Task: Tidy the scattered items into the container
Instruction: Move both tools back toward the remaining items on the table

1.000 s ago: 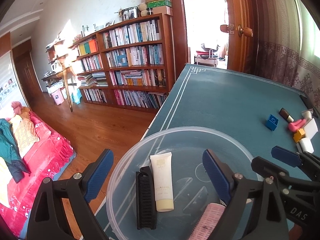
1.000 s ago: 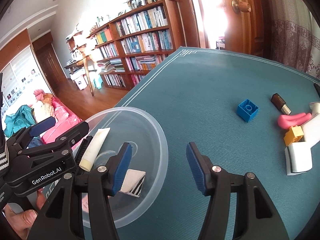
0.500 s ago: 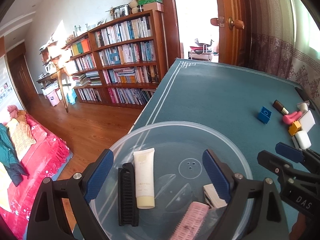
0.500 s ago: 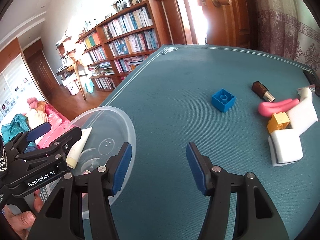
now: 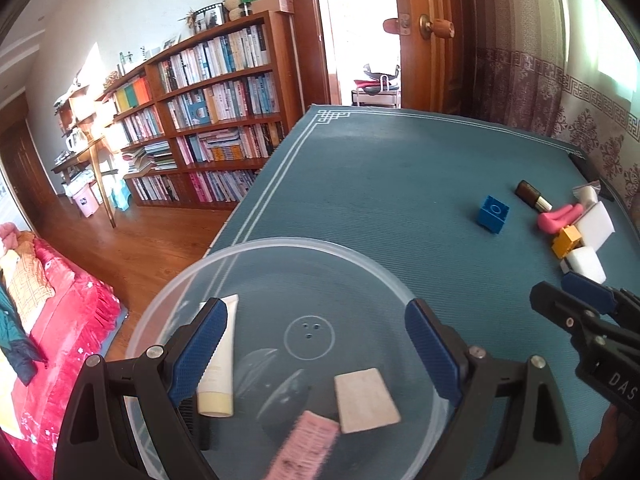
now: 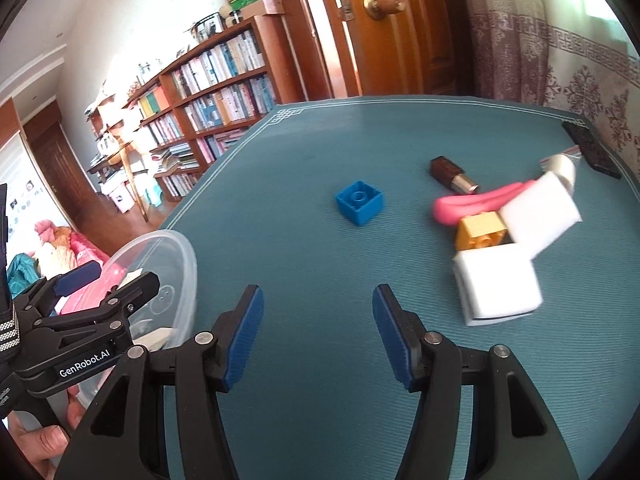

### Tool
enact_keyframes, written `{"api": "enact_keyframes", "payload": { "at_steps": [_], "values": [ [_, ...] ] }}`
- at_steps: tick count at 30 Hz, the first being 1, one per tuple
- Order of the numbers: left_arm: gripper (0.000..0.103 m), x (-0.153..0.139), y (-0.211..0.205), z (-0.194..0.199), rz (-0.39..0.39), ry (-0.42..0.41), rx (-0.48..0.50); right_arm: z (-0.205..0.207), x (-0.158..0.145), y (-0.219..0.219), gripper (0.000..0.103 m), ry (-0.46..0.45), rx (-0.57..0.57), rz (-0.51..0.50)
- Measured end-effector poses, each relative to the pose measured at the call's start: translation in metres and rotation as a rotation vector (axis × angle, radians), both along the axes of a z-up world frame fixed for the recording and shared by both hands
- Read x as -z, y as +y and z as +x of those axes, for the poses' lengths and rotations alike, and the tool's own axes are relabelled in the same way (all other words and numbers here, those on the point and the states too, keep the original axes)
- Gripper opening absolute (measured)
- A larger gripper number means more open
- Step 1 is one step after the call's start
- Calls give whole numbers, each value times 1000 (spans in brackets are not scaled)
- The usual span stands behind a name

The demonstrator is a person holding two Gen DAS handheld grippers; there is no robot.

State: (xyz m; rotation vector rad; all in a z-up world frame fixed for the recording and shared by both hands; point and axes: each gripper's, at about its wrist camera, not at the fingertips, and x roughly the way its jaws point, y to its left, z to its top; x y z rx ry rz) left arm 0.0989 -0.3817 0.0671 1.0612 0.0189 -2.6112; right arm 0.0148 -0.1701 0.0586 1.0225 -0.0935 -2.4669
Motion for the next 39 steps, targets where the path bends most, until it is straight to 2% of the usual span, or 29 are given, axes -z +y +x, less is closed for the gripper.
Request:
{"api": "enact_keyframes", "payload": {
  "at_steps": [10, 15, 18, 25, 33, 39],
  "values": [
    [93, 5, 27, -17, 22, -24, 61, -10, 7, 57, 61, -1, 130, 22],
    [93, 4, 34, -26, 57, -28, 90, -14, 9, 82, 69, 8, 196, 29],
    [93, 4, 39, -31, 79, -31, 105, -21, 12, 91, 69, -5, 218, 41],
    [93, 5, 58, -47, 74, -40, 144, -40, 24, 94, 69, -61, 193, 61],
    [93, 8, 77, -77, 66, -56, 184, -48, 36, 85, 69, -75, 168, 89],
    [93, 17, 87, -107, 116, -86, 203, -47, 38, 86, 69, -63, 159, 102]
  ]
}}
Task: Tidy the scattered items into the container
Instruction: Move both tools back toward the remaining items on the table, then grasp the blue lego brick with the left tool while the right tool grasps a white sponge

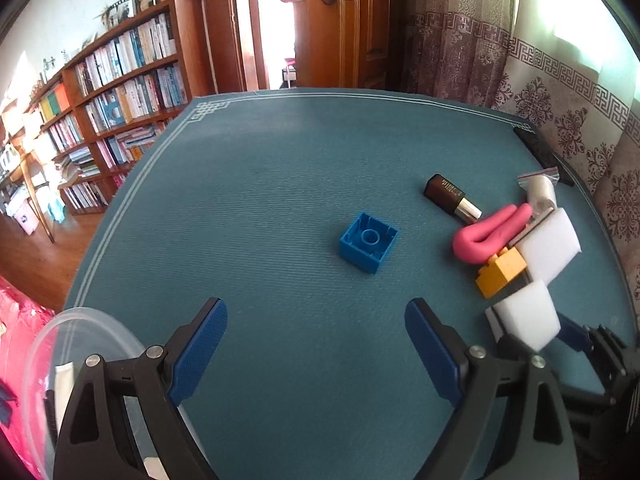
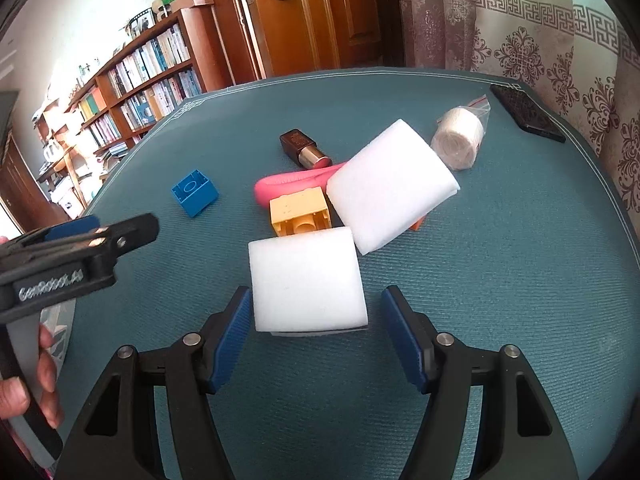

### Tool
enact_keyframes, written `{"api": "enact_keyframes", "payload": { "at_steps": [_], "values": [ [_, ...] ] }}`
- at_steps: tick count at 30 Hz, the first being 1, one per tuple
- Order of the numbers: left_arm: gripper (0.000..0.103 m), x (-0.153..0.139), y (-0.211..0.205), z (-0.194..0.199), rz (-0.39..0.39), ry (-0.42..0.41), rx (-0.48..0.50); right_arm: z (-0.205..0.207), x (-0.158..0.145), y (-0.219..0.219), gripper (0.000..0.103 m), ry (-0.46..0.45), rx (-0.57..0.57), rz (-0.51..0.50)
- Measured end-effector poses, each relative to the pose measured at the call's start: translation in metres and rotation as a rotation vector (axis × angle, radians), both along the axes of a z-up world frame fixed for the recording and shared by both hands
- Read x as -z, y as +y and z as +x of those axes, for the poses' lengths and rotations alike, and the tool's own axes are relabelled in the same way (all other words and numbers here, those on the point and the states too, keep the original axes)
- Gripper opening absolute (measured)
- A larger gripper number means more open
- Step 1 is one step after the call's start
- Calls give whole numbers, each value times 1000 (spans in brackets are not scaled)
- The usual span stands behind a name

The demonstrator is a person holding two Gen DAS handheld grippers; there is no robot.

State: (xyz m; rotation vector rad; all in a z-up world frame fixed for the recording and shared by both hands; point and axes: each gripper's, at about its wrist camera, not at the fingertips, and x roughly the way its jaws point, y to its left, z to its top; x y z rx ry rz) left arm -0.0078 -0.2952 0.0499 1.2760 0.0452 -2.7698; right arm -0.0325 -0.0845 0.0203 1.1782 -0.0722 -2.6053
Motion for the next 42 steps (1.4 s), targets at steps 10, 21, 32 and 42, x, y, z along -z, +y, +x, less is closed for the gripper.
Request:
{"api": "enact_keyframes", "payload": {
  "at_steps": [10, 21, 32, 42],
  "values": [
    [93, 8, 12, -32, -17, -6, 18, 2, 1, 4, 62, 15, -3, -7],
    [93, 11, 20, -53, -20, -2, 49, 2, 1, 6, 62, 19, -1, -22],
    [93, 28, 19, -65, -2, -6, 51, 1, 2, 6, 62, 21, -2, -20],
    [69, 26, 17, -62, 0, 20, 55, 1, 3, 7, 59, 22, 0, -24]
  ]
}}
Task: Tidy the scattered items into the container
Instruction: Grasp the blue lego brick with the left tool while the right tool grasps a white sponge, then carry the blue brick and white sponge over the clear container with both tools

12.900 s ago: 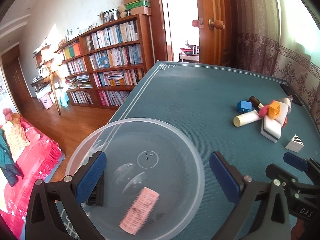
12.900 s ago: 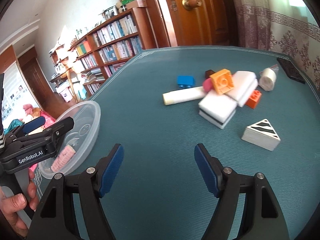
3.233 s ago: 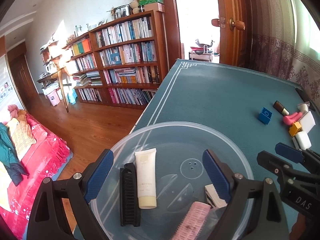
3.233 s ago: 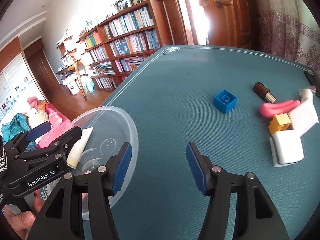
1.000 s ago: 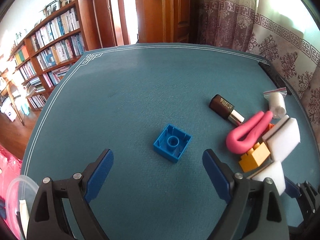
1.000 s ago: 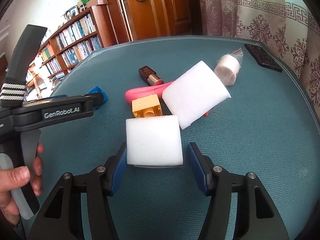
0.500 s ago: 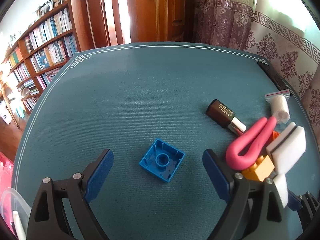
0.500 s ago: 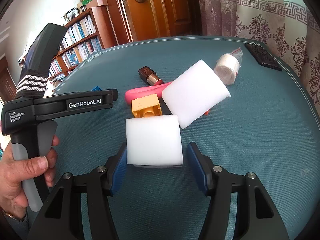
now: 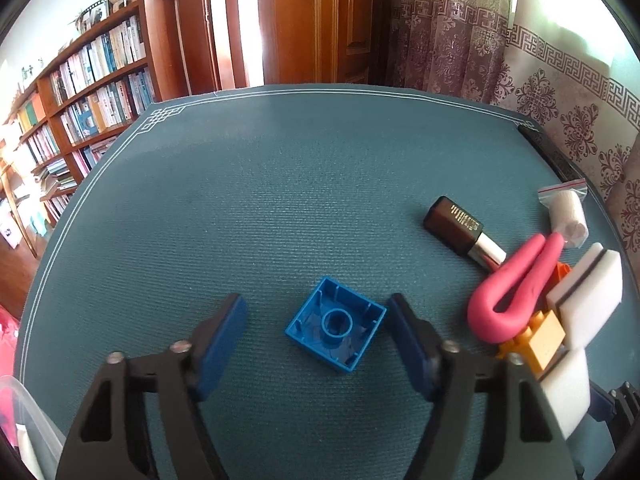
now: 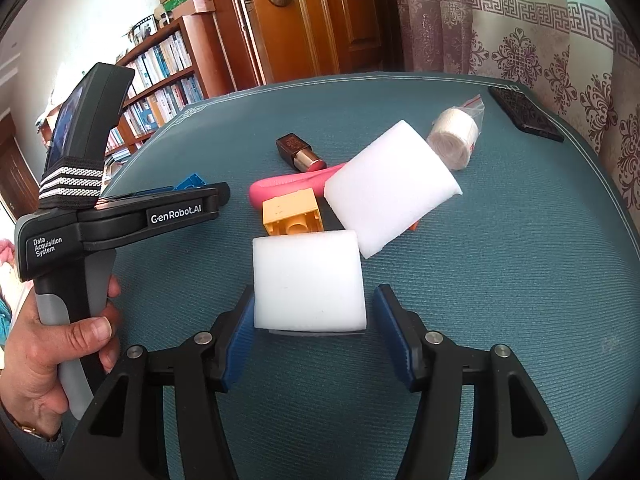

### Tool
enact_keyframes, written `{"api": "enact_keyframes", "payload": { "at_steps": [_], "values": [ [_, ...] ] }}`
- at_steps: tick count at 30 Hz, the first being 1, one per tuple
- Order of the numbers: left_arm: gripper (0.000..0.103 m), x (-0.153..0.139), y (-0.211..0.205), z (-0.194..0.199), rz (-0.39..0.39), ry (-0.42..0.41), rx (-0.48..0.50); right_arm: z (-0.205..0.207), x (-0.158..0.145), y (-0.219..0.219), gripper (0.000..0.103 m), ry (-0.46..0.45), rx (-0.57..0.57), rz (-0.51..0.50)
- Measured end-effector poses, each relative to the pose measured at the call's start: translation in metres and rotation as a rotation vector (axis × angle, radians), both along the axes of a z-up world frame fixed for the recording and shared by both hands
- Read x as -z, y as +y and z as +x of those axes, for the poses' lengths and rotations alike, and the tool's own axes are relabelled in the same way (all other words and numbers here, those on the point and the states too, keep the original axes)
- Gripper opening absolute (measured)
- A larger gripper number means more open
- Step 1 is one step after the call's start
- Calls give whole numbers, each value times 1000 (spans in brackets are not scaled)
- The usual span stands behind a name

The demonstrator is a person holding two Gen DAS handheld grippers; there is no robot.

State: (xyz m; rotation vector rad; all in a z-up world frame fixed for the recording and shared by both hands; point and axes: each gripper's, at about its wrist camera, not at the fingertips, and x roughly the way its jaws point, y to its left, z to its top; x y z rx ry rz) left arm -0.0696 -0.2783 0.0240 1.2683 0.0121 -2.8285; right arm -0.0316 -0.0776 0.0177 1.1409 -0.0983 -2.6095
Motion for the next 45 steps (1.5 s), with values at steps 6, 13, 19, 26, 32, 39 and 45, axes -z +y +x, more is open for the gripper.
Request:
{"api": "enact_keyframes", "payload": {
  "at_steps": [6, 13, 19, 26, 32, 39, 45],
  "values": [
    [47, -1, 0, 9, -3, 10, -2, 1, 0, 0, 53, 6, -7, 0],
    [47, -3, -3, 24, -3, 15, -27, 3, -1, 2, 52, 11, -1, -18],
    [47, -17, -5, 50, -39, 70, -50, 6, -3, 5, 52, 23, 3, -39],
    [47, -37, -13, 78, -52, 122, -74, 13, -6, 0, 52, 49, -12, -39],
    [47, -46, -21, 98, -54, 146, -92, 18, -8, -2, 52, 58, -15, -48],
    [47, -53, -34, 122, -56, 168, -117, 30, -16, -14, 52, 60, -47, -69],
    [47, -58, -58, 142, -52, 183, -168, 45, -29, -42, 52, 88, -109, -53]
  ]
}}
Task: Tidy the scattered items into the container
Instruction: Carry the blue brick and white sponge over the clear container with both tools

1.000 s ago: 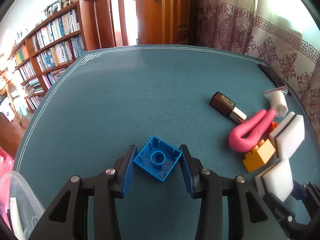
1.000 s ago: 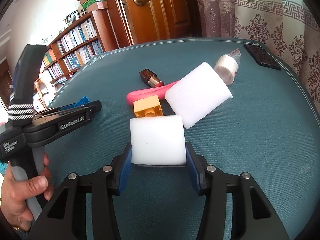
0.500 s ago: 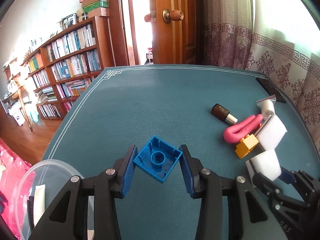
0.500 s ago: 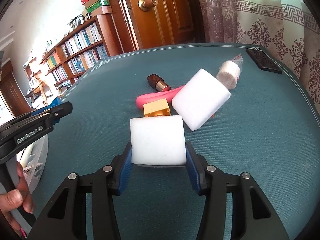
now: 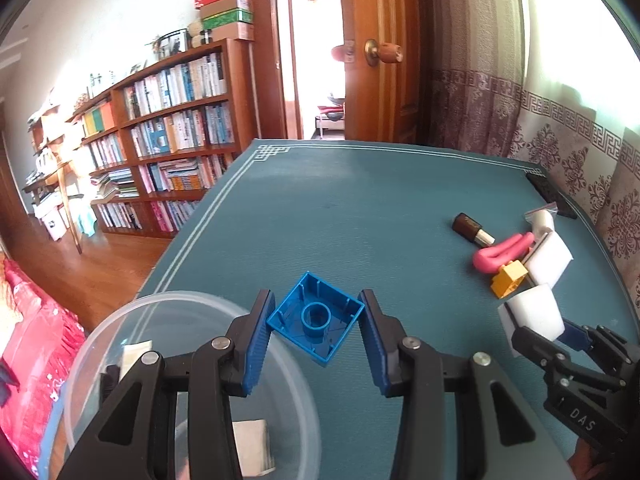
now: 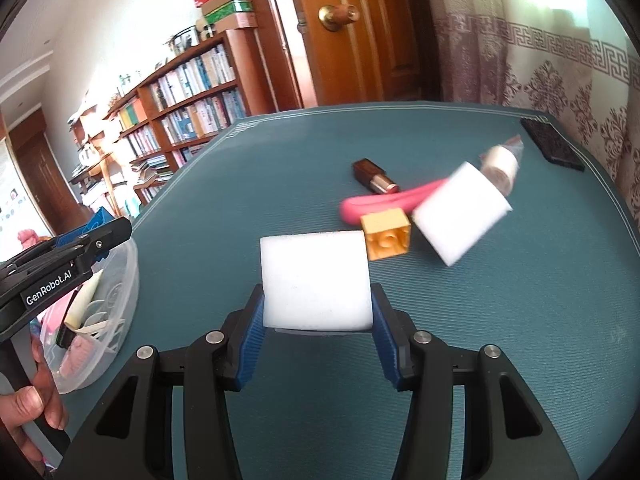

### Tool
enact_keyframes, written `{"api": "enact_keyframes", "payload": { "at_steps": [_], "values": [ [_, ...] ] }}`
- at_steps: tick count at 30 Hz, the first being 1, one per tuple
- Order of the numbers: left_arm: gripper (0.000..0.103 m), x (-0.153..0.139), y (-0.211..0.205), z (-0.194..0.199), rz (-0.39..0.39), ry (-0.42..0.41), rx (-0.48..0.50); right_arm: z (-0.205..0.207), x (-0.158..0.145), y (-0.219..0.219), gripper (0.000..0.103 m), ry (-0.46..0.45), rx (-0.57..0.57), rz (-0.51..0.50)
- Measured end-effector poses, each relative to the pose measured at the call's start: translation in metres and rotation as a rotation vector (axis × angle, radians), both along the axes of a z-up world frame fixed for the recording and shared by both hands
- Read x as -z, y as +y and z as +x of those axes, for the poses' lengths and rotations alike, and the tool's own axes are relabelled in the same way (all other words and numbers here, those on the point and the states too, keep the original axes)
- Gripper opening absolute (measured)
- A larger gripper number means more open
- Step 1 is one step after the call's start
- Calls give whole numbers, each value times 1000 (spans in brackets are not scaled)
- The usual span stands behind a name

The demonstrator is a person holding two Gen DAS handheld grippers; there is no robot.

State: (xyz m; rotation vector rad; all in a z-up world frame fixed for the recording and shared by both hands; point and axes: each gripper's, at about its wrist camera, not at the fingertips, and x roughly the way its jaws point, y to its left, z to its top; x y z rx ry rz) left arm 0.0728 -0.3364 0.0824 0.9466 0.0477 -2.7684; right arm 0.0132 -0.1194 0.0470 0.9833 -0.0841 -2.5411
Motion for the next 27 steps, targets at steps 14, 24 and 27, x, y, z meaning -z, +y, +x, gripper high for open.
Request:
{"api": "enact_keyframes", "payload": {
  "at_steps": [14, 24, 27],
  "values": [
    [47, 2, -64, 43, 2, 4, -139, 30, -25, -85, 52, 44, -169, -14],
    [47, 4, -88, 60, 3, 0, -188, 49, -37, -133, 52, 65, -265, -20],
    [47, 6, -94, 62, 9, -2, -194, 52, -37, -142, 52, 66, -282, -20]
  ]
}}
